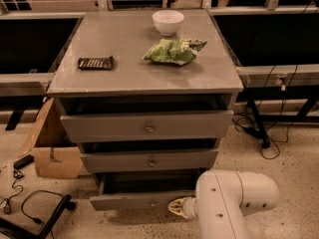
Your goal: Close bottom drawer
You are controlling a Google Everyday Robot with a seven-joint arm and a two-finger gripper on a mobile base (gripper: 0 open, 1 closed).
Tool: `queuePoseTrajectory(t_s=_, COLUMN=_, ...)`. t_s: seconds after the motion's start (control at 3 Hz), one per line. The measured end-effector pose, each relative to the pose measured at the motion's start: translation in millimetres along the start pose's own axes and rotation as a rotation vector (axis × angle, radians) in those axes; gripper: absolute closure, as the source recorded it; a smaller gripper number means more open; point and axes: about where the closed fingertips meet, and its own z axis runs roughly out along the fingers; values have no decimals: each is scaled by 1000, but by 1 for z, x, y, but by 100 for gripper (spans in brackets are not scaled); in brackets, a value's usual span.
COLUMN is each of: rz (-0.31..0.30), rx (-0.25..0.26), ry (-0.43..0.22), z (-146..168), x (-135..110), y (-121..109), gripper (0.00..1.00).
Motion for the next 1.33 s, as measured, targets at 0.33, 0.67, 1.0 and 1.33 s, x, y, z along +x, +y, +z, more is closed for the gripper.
queuePoseTrajectory(t_s=0.33, rz=0, rx=0, ry=0, z=0, x=0, y=0, gripper=58)
queuePoseTrajectory(t_s=0.67, rz=0, rx=0, ry=0, z=0, x=0, y=0, gripper=27)
queuePoseTrajectory(t_s=1.0, rz=0, rx=0, ry=0, z=0, x=0, y=0, gripper=4)
queuePoseTrajectory(t_s=1.33, rz=0, rx=0, ry=0, z=0, x=0, y=0, gripper=0)
